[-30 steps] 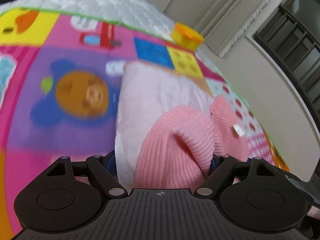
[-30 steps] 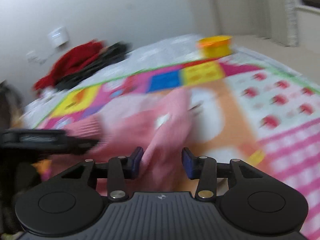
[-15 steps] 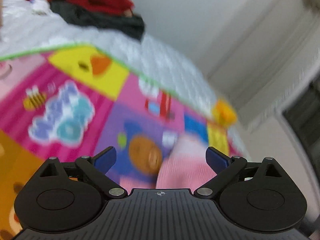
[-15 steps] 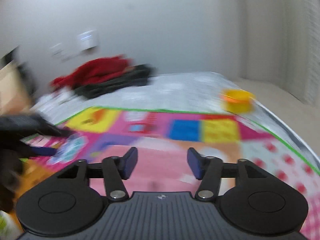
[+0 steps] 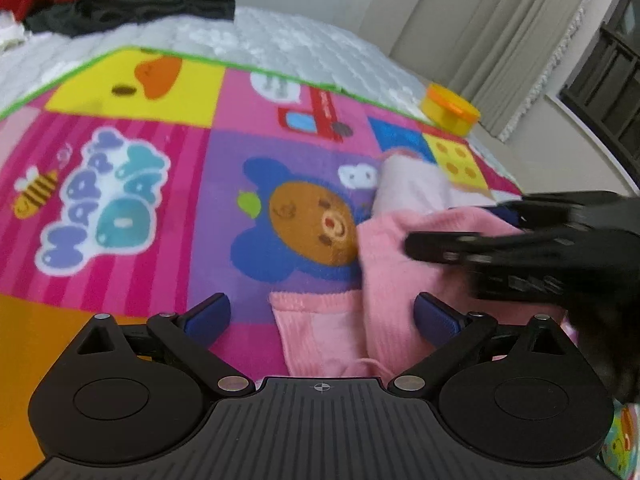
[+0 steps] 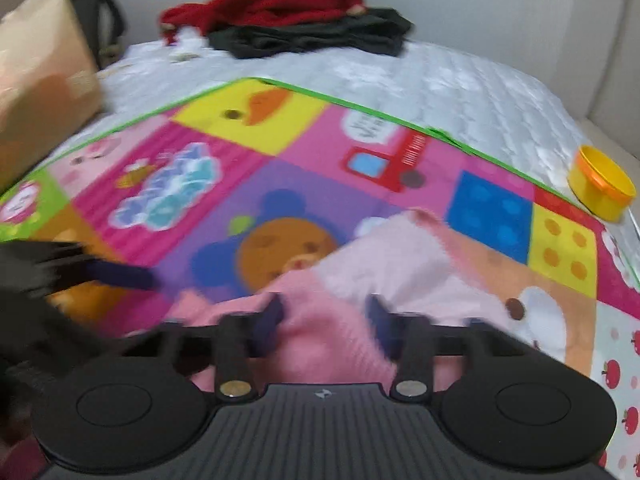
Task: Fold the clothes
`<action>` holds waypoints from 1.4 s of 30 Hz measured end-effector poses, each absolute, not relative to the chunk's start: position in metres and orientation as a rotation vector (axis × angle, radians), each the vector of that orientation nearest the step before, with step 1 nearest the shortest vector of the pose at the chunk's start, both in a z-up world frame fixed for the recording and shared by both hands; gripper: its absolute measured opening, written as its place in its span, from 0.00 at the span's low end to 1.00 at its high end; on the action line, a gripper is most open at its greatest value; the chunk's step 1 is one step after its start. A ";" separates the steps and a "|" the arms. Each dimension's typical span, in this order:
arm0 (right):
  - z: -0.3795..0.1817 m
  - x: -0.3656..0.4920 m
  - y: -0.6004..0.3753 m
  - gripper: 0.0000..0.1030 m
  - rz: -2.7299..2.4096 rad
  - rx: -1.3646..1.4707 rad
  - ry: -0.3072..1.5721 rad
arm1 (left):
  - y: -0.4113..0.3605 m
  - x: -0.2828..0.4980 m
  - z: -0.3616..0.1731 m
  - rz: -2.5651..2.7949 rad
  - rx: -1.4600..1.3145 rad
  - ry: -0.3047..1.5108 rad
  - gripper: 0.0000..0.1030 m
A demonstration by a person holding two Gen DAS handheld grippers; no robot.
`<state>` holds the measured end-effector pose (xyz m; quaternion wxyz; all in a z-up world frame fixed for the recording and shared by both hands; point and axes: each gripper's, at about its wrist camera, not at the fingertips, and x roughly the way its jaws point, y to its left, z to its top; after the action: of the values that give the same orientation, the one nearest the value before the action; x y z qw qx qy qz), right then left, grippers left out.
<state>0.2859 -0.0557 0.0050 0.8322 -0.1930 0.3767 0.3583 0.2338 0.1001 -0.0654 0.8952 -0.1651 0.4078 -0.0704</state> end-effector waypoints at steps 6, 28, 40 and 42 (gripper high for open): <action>0.050 0.268 -0.043 0.08 0.710 -0.529 0.603 | 0.104 0.233 -0.059 -0.174 -0.380 0.819 0.99; -0.034 0.206 -0.189 0.95 0.406 -0.179 0.731 | 0.092 0.232 -0.063 -0.227 -0.327 0.802 0.99; -0.083 0.153 -0.254 1.00 0.448 -0.145 0.710 | 0.023 0.130 -0.089 -0.013 0.071 0.812 1.00; -0.085 0.153 -0.253 1.00 0.451 -0.162 0.717 | 0.015 0.128 -0.092 0.002 0.098 0.762 1.00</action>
<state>0.1533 -0.2526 -0.0849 0.9084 -0.0786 0.3475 0.2186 0.1281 0.0154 -0.0924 0.9271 0.0478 0.3717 0.0011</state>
